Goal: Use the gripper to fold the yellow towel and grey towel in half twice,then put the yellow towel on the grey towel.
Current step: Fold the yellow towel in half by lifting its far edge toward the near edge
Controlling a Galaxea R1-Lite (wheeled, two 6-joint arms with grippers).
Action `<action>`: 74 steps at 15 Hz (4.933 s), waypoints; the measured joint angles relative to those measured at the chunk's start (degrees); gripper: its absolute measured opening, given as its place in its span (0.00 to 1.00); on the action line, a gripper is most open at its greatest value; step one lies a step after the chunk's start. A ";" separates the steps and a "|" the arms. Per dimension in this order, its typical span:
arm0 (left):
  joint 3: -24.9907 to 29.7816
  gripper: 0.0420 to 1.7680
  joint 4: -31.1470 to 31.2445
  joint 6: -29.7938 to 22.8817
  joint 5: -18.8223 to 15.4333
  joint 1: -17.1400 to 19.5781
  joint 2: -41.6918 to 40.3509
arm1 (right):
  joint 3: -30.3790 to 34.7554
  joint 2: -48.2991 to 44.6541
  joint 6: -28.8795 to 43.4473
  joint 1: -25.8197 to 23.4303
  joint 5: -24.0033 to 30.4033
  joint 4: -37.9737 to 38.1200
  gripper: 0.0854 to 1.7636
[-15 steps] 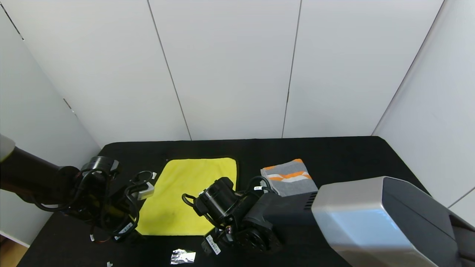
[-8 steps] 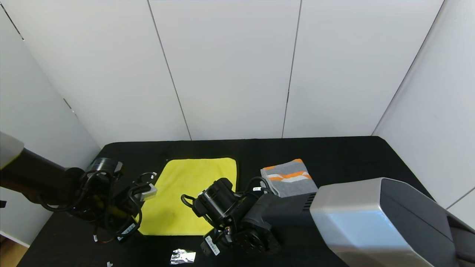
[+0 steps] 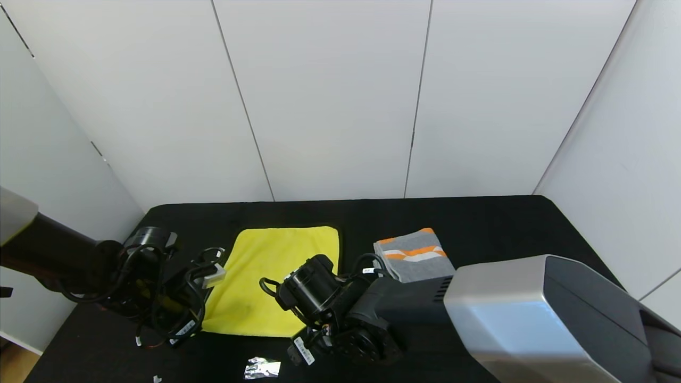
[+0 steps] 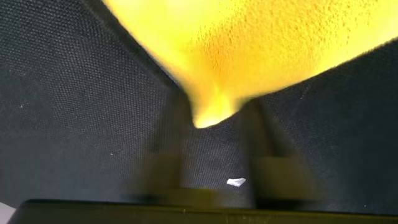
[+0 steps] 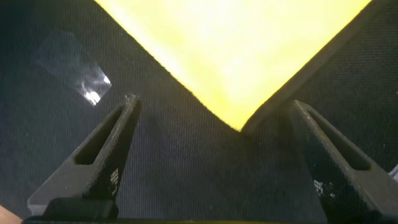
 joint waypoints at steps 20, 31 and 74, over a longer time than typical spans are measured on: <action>-0.44 0.04 0.06 -0.17 -0.68 -0.17 -0.89 | -2.60 3.86 2.27 -0.55 -3.83 1.72 0.97; -0.33 0.04 0.23 -0.17 -0.79 -0.28 -1.52 | -2.79 4.19 2.93 -0.57 -3.85 1.66 0.03; -5.00 0.04 12.41 -6.90 -9.34 0.52 -15.93 | -3.78 -9.61 12.40 -3.83 5.45 16.23 0.03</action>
